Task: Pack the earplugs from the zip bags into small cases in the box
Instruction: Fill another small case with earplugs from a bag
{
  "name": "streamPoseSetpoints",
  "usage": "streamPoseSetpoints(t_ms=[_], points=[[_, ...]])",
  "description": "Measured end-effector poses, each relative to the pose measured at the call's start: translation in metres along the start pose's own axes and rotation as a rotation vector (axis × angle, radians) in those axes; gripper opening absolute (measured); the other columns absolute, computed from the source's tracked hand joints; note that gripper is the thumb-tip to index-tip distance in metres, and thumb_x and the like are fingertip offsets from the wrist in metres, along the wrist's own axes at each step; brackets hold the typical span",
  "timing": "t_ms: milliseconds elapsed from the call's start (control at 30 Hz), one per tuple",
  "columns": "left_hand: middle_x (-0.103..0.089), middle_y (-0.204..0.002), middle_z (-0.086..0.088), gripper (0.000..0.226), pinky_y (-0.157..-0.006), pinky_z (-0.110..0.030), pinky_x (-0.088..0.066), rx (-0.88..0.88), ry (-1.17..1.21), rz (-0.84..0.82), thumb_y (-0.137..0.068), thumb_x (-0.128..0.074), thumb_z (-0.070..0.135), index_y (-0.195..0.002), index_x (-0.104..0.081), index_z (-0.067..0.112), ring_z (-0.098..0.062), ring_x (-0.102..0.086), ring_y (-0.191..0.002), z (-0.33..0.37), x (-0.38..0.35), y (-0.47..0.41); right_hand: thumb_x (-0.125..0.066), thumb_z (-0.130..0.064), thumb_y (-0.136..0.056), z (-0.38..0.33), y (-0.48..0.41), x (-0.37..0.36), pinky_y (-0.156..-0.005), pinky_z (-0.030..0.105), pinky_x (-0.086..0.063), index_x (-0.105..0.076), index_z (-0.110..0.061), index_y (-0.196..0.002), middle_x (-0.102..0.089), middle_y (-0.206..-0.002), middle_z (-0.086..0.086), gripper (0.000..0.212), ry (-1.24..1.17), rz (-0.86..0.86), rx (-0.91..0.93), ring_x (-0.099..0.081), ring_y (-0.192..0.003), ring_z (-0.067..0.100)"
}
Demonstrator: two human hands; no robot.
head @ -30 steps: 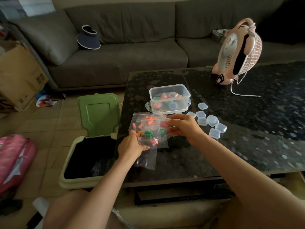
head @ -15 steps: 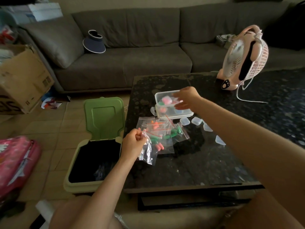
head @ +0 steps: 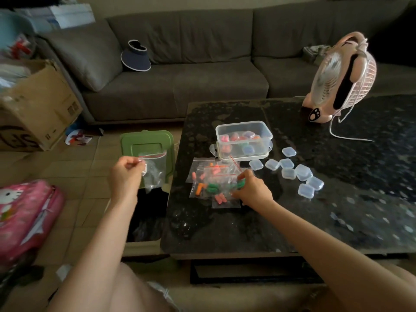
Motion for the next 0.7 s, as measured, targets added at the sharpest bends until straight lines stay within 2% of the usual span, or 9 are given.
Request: streamPoseSetpoints(t_ms=[100, 233, 333, 367, 400, 467, 500, 600, 700], points=[[-0.061, -0.072, -0.003, 0.021, -0.054, -0.023, -0.038, 0.075, -0.013, 0.015, -0.081, -0.065, 0.003, -0.072, -0.056, 0.02, -0.012, -0.051, -0.06, -0.01, 0.013, -0.02, -0.07, -0.01, -0.079, 0.003, -0.001, 0.0, -0.073, 0.039, -0.059, -0.05, -0.021, -0.115, -0.064, -0.104, 0.005, 0.043, -0.084, -0.005, -0.036, -0.066, -0.079, 0.019], [-0.06, -0.065, -0.006, 0.021, -0.052, -0.023, -0.039, 0.188, -0.117, 0.029, -0.08, -0.065, 0.004, -0.066, -0.053, 0.015, -0.016, -0.051, -0.054, -0.03, 0.018, -0.045, -0.065, 0.0, -0.078, -0.001, -0.001, 0.009, -0.076, 0.042, -0.058, -0.053, -0.018, -0.114, -0.063, -0.107, 0.009, 0.042, -0.171, -0.002, -0.015, -0.066, -0.086, 0.023], [-0.069, -0.083, -0.023, 0.018, -0.065, -0.037, -0.051, 0.297, -0.221, 0.05, -0.066, -0.075, 0.008, -0.067, -0.056, 0.011, -0.032, -0.068, -0.078, -0.086, 0.026, -0.088, -0.063, -0.001, -0.079, -0.006, 0.005, 0.018, -0.075, 0.04, -0.057, -0.051, -0.017, -0.117, -0.062, -0.099, 0.007, 0.043, -0.153, 0.024, 0.036, -0.065, -0.085, 0.023], [-0.069, -0.09, -0.026, 0.017, -0.068, -0.046, -0.054, 0.337, -0.278, 0.046, -0.064, -0.076, 0.008, -0.072, -0.061, 0.006, -0.037, -0.069, -0.085, -0.114, 0.027, -0.108, -0.063, -0.001, -0.078, -0.007, 0.007, 0.021, -0.074, 0.039, -0.057, -0.05, -0.017, -0.117, -0.061, -0.095, 0.006, 0.044, -0.139, 0.037, 0.057, -0.064, -0.083, 0.023], [-0.068, -0.091, -0.028, 0.021, -0.066, -0.049, -0.056, 0.369, -0.322, 0.038, -0.067, -0.075, 0.009, -0.083, -0.065, -0.001, -0.035, -0.07, -0.081, -0.126, 0.026, -0.111, -0.063, -0.002, -0.078, -0.008, 0.009, 0.024, -0.073, 0.038, -0.056, -0.051, -0.018, -0.117, -0.061, -0.09, 0.004, 0.044, -0.135, 0.047, 0.078, -0.064, -0.082, 0.023], [-0.066, -0.085, -0.02, 0.028, -0.046, -0.03, -0.054, 0.414, -0.308, 0.008, -0.08, -0.069, 0.009, -0.104, -0.062, -0.003, -0.018, -0.068, -0.053, -0.136, 0.022, -0.099, -0.063, -0.002, -0.079, -0.008, 0.013, 0.027, -0.072, 0.036, -0.056, -0.052, -0.019, -0.115, -0.06, -0.082, 0.001, 0.042, -0.149, 0.046, 0.108, -0.063, -0.079, 0.021], [-0.063, -0.089, -0.016, 0.028, -0.045, -0.025, -0.051, 0.429, -0.289, -0.003, -0.084, -0.066, 0.01, -0.109, -0.059, 0.002, -0.017, -0.066, -0.053, -0.131, 0.021, -0.086, -0.063, -0.001, -0.08, -0.008, 0.014, 0.029, -0.073, 0.036, -0.057, -0.052, -0.02, -0.113, -0.059, -0.08, -0.001, 0.04, -0.164, 0.033, 0.114, -0.064, -0.079, 0.02], [-0.063, -0.109, -0.012, 0.026, -0.081, -0.037, -0.049, 0.446, -0.309, -0.047, -0.083, -0.065, 0.015, -0.105, -0.061, 0.002, -0.031, -0.061, -0.097, -0.142, 0.013, -0.088, -0.059, 0.003, -0.083, -0.008, 0.017, 0.034, -0.071, 0.035, -0.059, -0.057, -0.021, -0.106, -0.059, -0.082, 0.0, 0.033, -0.195, -0.018, 0.14, -0.066, -0.076, 0.019], [-0.067, -0.102, -0.016, 0.01, -0.089, -0.044, -0.049, 0.294, -0.277, -0.058, -0.086, -0.061, 0.013, -0.093, -0.063, 0.007, -0.03, -0.063, -0.096, -0.087, 0.0, -0.073, -0.057, 0.004, -0.085, -0.01, 0.019, 0.038, -0.063, 0.021, -0.056, -0.062, -0.019, -0.1, -0.058, -0.083, -0.004, 0.028, -0.178, -0.014, 0.195, -0.062, -0.07, 0.01]])
Point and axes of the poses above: each hand's wrist, its own y-axis away from the middle knuckle, its own x-axis out of the back of the hand, z = x × y, the point moved 5 cm from there along -y, towards the middle knuckle
